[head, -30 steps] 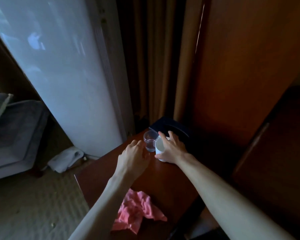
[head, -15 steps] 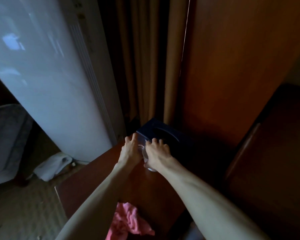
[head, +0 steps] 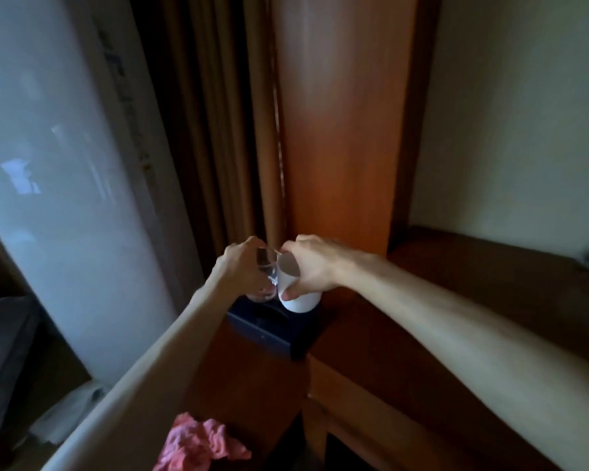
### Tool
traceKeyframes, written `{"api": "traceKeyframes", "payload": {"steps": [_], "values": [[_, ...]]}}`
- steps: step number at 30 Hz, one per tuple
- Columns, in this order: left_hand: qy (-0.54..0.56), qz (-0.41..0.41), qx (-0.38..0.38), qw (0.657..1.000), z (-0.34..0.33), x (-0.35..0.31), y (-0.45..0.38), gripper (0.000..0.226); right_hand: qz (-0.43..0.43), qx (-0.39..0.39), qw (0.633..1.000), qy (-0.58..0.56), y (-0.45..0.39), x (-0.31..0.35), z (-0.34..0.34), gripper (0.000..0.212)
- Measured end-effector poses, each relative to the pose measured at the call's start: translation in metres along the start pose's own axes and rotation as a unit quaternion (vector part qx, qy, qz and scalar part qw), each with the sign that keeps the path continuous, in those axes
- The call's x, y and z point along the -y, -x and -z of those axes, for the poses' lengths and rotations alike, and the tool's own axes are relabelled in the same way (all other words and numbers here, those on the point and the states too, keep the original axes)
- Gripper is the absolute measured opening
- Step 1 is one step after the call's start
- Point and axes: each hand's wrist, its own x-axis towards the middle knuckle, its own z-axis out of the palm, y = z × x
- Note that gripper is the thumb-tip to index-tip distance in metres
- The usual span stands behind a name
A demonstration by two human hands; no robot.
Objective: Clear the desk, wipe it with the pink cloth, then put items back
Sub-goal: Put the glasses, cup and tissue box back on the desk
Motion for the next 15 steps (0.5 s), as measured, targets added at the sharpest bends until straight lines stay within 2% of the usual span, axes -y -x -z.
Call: {"api": "traceKeyframes", "payload": {"steps": [3, 7, 11, 15], "values": [[0.019, -0.074, -0.003, 0.997, 0.008, -0.078, 0.014, 0.067, -0.038, -0.02, 0.999, 0.019, 0.059, -0.04, 0.042, 0.079], [0.087, -0.121, 0.014, 0.989, -0.013, -0.186, 0.034, 0.067, -0.12, -0.048, 0.99, 0.049, 0.144, -0.1, 0.07, 0.075], [0.094, -0.201, 0.032, 0.975, -0.057, -0.283, 0.062, 0.073, -0.209, -0.054, 0.973, 0.075, 0.234, -0.155, 0.074, 0.075], [0.121, -0.249, 0.086, 0.957, -0.111, -0.359, 0.097, 0.077, -0.292, -0.044, 0.953, 0.073, 0.32, -0.205, 0.056, 0.075]]}}
